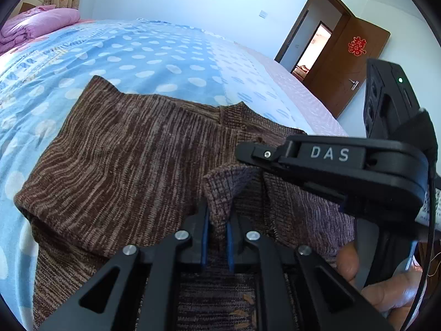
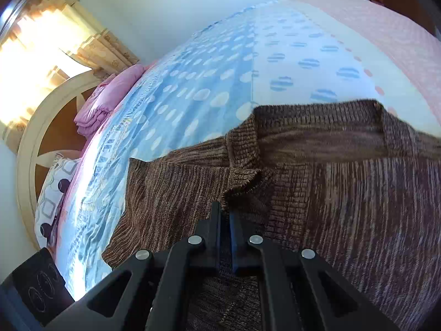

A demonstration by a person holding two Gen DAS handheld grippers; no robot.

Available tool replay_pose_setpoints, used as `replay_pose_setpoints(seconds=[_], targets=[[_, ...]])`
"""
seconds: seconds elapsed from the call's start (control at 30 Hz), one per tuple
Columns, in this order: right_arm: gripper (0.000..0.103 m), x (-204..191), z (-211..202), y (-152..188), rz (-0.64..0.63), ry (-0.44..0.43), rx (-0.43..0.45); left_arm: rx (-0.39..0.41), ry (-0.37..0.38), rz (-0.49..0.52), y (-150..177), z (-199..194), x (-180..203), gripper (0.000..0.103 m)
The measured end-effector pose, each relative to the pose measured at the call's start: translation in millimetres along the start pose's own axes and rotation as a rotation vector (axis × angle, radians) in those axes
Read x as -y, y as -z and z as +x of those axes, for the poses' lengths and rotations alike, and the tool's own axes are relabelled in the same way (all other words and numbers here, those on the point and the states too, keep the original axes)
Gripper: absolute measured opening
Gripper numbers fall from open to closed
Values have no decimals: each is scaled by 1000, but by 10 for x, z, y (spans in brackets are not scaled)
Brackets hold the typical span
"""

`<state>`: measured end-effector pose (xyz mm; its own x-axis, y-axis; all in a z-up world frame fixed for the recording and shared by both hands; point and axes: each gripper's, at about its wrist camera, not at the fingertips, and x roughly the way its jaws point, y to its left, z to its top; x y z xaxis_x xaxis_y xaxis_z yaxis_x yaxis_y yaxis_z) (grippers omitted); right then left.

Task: Fold small clothes
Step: 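Fold the held sleeve over the sweater body with the left tool, then release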

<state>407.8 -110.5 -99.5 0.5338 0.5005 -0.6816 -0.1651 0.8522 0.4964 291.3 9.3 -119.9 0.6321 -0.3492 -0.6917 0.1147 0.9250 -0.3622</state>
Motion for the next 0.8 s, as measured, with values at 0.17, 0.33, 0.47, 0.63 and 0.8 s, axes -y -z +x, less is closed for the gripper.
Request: replay_pose_setpoints(seconds=[0.17,0.33,0.47,0.63,0.8], targets=[[5,9,-341,-52,-56,-28,62,32,-30,15,-28,-69,104,14],[5,147,-673,-114,-103,13,110,64,-31,134,21,-131,538,12],[5,465,-815,-113,-78,56,110,44,-18,204,89,-41,908,12],[5,849,-749,12,-43,112,65,-39,-14,240,220,154,1103,15],[10,977,-799,177,-17,200,61,-73,20,228,217,46,959,43]])
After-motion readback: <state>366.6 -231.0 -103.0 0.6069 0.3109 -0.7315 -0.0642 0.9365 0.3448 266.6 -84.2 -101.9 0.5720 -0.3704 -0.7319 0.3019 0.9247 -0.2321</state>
